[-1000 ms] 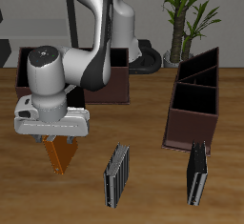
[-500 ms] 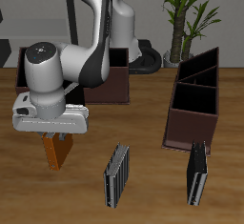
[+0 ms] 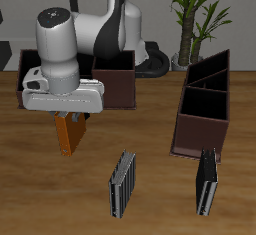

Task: Place the orange book into the left desk caddy's right compartment

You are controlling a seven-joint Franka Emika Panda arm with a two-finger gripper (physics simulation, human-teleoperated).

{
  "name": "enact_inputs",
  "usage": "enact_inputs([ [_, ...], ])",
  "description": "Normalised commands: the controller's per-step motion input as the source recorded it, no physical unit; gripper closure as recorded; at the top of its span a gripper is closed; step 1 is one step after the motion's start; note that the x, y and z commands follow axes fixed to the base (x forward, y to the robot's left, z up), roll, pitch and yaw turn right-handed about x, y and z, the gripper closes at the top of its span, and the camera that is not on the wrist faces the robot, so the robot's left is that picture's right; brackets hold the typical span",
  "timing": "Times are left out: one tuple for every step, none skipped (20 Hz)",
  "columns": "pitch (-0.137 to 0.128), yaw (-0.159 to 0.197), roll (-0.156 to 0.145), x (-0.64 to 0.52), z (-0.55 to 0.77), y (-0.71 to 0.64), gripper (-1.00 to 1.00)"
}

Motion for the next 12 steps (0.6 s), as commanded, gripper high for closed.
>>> enact_inputs([
  [-0.095,-0.026,-0.025,-0.32,0.67,0.37,1.0],
  [-0.016,-0.023,0.012,-0.29,0.61,0.44,1.0],
  [-0.014,-0.004,0.014,-0.27,0.59,0.46,1.0],
  [-0.112,0.023,-0.057,-0.27,0.6,0.35,1.0],
  [-0.005,-0.037,-0.016,-0.12,0.26,0.16,1.0],
  [-0.013,-0.026,0.037,-0.27,0.54,0.48,1.0],
  [-0.096,0.034,-0.008,-0.36,0.71,0.58,1.0],
  [0.03,-0.072,-0.013,-0.25,0.48,0.47,1.0],
  [-0.076,0.007,0.072,-0.3,0.57,0.59,1.0],
  [-0.069,0.04,-0.024,-0.26,0.52,0.5,1.0],
  [-0.007,-0.034,-0.004,-0.22,0.47,0.51,1.0],
  [-0.085,0.021,0.103,-0.23,0.55,0.6,1.0],
])
